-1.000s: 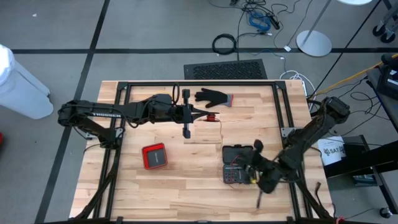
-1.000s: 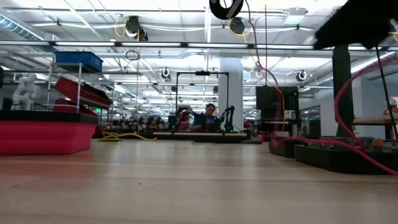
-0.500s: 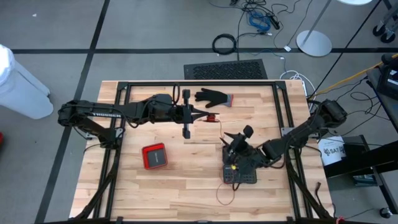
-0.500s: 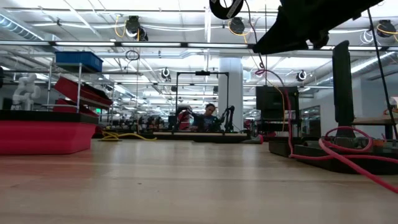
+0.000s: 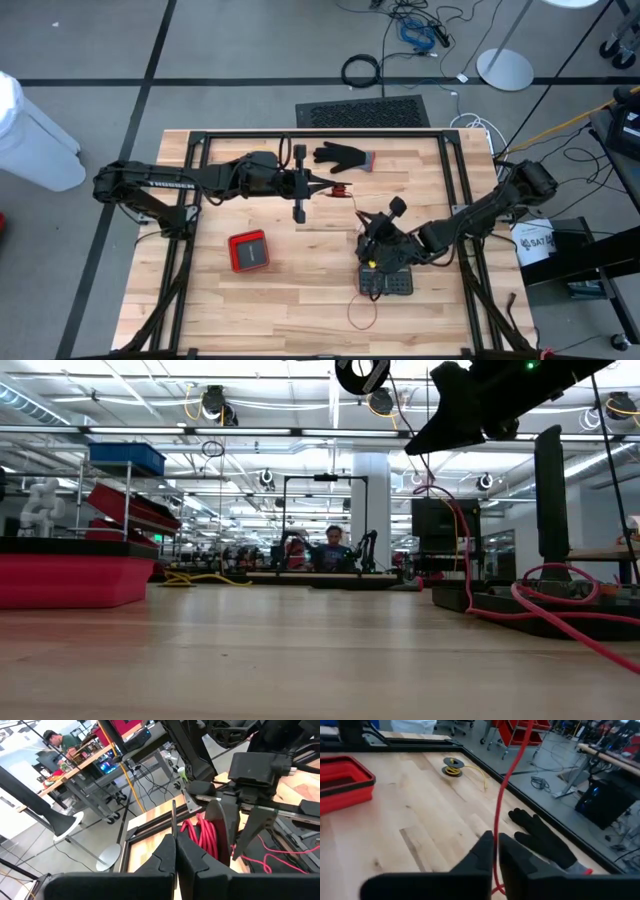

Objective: Coil cords
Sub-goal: Coil the red wire onto the spool

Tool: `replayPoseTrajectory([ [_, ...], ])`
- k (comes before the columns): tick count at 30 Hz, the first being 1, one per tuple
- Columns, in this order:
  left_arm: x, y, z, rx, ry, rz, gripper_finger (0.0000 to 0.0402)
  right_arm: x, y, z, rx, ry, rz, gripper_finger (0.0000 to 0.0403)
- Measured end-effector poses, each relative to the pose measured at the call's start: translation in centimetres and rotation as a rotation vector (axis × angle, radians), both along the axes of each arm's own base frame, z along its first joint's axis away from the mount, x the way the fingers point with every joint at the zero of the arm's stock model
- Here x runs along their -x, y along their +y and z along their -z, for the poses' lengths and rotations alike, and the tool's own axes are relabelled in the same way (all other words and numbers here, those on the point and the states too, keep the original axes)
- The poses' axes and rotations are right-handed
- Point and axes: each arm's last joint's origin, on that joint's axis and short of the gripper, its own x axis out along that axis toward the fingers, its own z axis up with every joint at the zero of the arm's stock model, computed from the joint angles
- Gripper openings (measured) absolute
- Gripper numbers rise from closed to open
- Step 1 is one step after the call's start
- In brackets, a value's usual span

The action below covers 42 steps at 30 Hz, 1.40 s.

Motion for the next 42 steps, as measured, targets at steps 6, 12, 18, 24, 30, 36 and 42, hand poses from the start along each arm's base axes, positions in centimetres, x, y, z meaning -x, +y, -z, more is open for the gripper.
replayPoseTrajectory([
  [6, 0.0, -0.1, 0.0, 0.029, -0.007, 0.020, 0.0000, -0.5, -1.4, 0.1, 0.022, -0.013, 0.084, 0.0001],
  [12, -0.1, -0.1, -0.2, 0.034, -0.026, 0.029, 0.0000, -1.9, -3.2, -0.3, -0.031, -0.046, 0.070, 0.0001],
  [18, -0.5, -0.1, 0.0, 0.033, -0.043, 0.029, 0.0000, -4.5, -4.1, -1.1, 0.013, -0.145, -0.043, 0.0000],
  [24, -1.1, 0.0, 0.8, 0.028, -0.013, 0.019, 0.0000, -5.3, -4.8, -1.9, 0.034, -0.216, -0.100, 0.0000],
  [30, -1.7, 0.4, 1.4, -0.010, -0.005, -0.013, 0.0000, -5.5, -4.6, -2.5, 0.041, -0.255, -0.149, 0.0000],
  [36, -2.3, 0.8, 2.4, -0.014, 0.035, -0.037, 0.0000, -6.1, -3.7, -4.3, 0.075, -0.278, -0.192, 0.0000],
  [42, -2.4, 0.8, 3.2, -0.031, 0.092, -0.038, 0.0000, -6.0, -2.3, -5.4, 0.150, -0.202, -0.120, 0.0000],
])
